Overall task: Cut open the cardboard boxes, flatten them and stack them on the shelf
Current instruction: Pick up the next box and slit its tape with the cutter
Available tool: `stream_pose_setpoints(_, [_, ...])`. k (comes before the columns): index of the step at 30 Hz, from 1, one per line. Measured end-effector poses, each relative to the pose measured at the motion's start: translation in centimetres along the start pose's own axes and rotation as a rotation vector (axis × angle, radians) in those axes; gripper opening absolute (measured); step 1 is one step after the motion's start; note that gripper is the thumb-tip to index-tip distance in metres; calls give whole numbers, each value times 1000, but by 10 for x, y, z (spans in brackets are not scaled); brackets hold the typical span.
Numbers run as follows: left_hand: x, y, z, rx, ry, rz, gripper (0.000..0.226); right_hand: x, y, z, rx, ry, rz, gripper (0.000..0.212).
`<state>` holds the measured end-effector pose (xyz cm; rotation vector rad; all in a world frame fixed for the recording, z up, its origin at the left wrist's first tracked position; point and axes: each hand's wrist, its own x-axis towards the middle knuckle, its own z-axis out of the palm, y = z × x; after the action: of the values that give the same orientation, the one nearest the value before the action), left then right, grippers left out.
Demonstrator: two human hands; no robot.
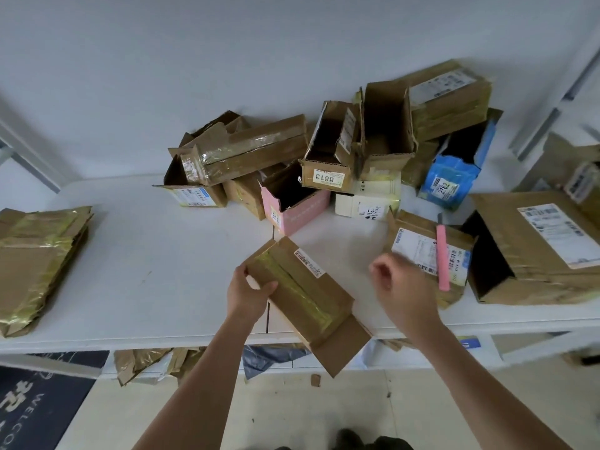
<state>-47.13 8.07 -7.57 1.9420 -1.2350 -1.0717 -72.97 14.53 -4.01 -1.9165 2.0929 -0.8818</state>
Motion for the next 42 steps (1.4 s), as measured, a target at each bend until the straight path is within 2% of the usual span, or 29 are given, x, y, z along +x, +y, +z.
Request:
stream_pose_setpoints(3, [-1,1,1,23,0,1,64,18,27,-26,-167,164,104,7])
stream_pose_setpoints(5, [-2,3,1,24,6,-14,64,27,45,-33,-302,82,320,30])
stream_pose_setpoints(7, [-3,6,1,28,7,-36,63,31,56,-36,-372,-42,449,45])
stream_pose_setpoints(11, [-5,8,0,26,3,-53,61,32,60,-39,-343,-136,431,56])
stream_pose_setpoints(17, [-9,6,-2,-7,-3,-73,64,31,41,-29,80,-136,186,24])
stream_pose_setpoints(20, [-10,8,-2,-26,-8,-91,65,33,21,-19,166,-245,153,33])
stream_pose_setpoints(24, [-11,9,-2,-28,-14,-89,64,33,-10,-7,488,-432,134,41])
stream_pose_setpoints(28, [-11,9,-2,-27,-16,-82,64,29,-36,15,723,-553,194,64])
stream_pose_setpoints(30, [-11,8,-1,-36,-13,-75,64,29,-39,25,735,-536,173,59])
stream_pose_setpoints(34, [-10,6,0,-44,-3,-61,64,28,-46,41,838,-418,92,7])
stream_pose_setpoints(36, [-10,5,0,-46,6,-57,64,32,-51,49,880,-360,72,19])
stream_pose_setpoints(38, [-10,4,1,-50,14,-57,64,41,-58,58,927,-396,110,28])
stream_pose_setpoints(42, [-10,3,2,-81,18,-70,63,60,-74,77,983,-429,204,32])
